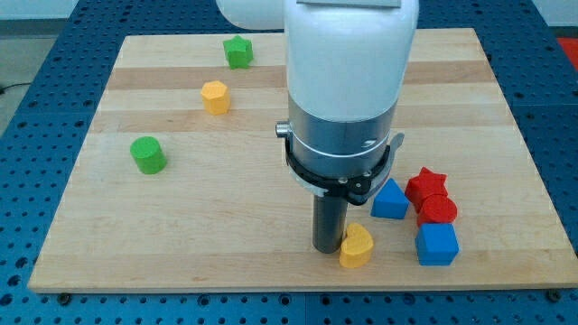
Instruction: Slide the yellow heart to the bottom left of blue triangle
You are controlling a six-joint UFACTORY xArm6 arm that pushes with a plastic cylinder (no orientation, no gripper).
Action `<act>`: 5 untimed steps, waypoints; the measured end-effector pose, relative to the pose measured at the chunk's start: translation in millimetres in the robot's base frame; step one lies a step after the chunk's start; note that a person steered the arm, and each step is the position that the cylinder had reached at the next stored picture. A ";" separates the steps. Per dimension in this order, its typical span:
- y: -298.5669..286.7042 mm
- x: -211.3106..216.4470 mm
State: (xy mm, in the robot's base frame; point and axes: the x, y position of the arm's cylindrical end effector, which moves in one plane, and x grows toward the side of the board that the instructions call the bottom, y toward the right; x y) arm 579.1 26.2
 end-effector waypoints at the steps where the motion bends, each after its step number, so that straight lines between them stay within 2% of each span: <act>1: 0.0 0.0; 4: 3.0 -3.2; 5: -13.3 17.6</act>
State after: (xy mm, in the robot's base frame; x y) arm 596.7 13.0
